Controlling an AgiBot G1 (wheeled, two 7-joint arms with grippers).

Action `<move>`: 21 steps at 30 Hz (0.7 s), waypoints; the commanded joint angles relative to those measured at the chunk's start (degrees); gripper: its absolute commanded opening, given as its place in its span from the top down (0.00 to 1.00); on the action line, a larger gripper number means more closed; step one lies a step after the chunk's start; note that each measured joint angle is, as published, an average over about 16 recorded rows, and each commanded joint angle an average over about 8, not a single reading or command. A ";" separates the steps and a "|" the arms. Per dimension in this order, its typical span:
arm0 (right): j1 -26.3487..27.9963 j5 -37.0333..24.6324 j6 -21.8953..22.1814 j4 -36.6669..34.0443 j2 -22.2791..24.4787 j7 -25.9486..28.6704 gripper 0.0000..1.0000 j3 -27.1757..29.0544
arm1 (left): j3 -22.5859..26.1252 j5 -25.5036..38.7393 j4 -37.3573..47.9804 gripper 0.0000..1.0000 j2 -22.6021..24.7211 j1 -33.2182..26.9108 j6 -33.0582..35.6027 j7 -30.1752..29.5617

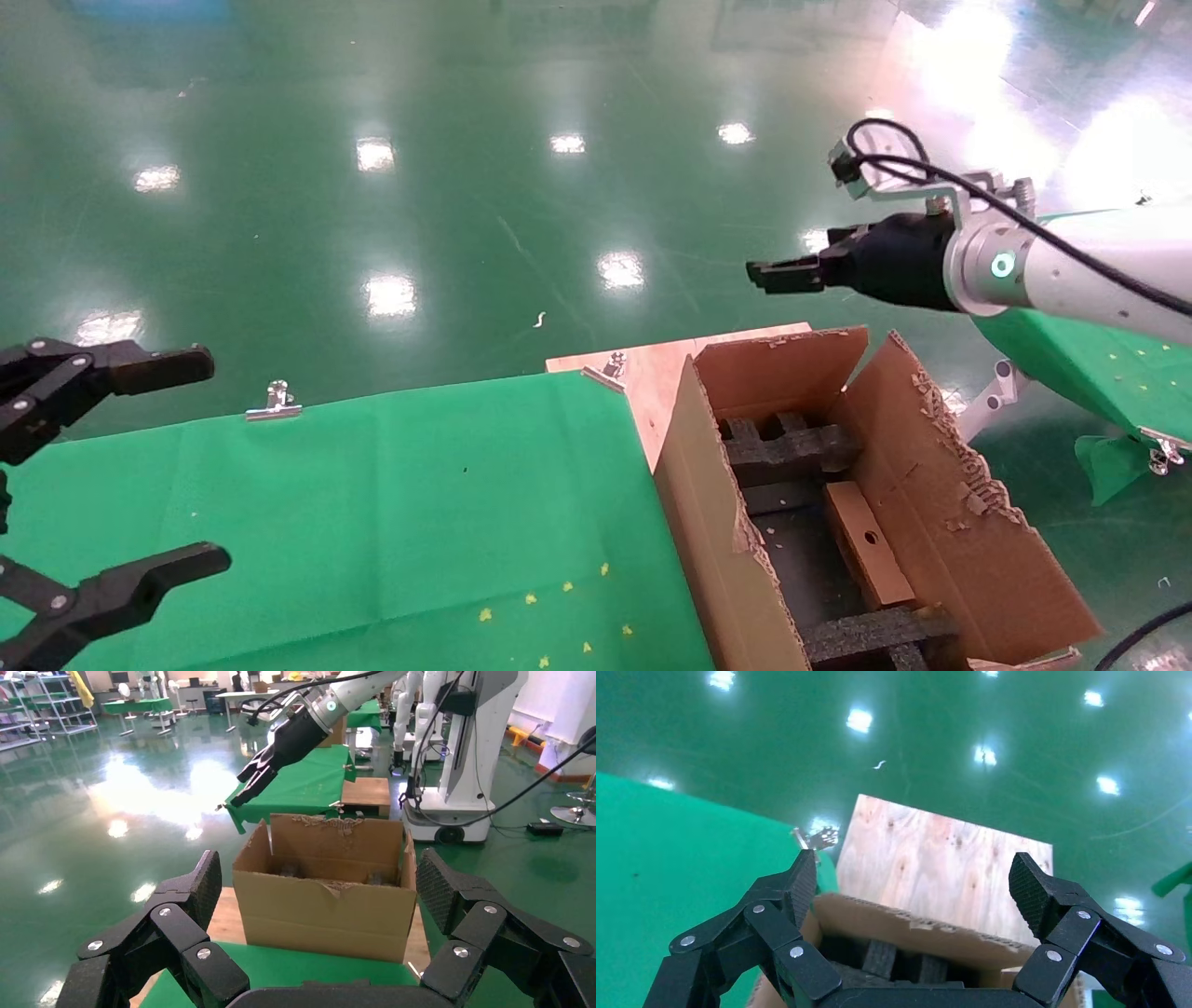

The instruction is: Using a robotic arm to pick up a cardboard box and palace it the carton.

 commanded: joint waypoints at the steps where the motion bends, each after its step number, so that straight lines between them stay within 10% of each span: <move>1: 0.59 1.08 -0.22 0.04 0.07 -0.39 0.00 0.19 | 0.00 0.00 0.00 0.00 0.00 0.00 0.00 0.00; 21: -10.95 14.33 -11.54 -1.22 -1.92 -18.84 0.00 16.45 | 0.00 -0.01 0.01 0.00 -0.01 0.00 0.00 0.00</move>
